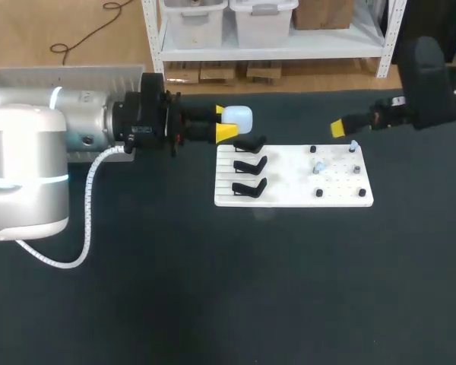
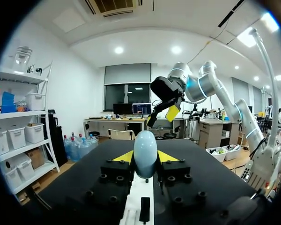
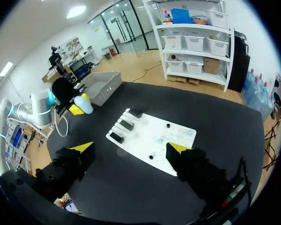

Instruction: Pick up each earbud case from the left stands, insert the matching earbuds, close the lid, and place the case in the box.

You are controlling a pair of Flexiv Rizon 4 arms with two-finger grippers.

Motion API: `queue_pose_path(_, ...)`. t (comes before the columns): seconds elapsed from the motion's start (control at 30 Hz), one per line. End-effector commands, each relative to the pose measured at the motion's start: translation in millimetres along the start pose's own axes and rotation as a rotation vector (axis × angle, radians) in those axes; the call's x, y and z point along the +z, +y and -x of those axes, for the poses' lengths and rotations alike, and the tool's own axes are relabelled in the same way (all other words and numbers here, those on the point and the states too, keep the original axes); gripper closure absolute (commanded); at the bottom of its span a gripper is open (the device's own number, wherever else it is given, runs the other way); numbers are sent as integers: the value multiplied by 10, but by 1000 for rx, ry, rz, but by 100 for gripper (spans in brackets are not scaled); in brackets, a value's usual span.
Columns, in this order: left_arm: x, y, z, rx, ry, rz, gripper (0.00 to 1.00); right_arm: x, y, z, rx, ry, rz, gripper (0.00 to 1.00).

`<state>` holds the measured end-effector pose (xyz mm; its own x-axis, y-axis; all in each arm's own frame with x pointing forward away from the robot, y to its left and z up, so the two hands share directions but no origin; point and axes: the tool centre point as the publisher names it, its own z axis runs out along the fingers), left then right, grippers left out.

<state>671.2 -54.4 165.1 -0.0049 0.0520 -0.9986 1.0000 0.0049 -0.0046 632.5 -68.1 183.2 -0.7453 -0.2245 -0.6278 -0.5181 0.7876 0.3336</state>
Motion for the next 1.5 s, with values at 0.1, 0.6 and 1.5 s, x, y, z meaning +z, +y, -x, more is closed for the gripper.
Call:
queue_pose_path(0.1,11,23,-25,3,-11,-11,100,86,145,-44,-14,25,-3,0)
queue_pose_path(0.6,13,25,-21,11,-12,-15,100,311,476,13,-65,84,39,0)
queue_pose_path(1.5,13,25,-21,11,-12,-15,100,874,873,416,-96,206,88,0)
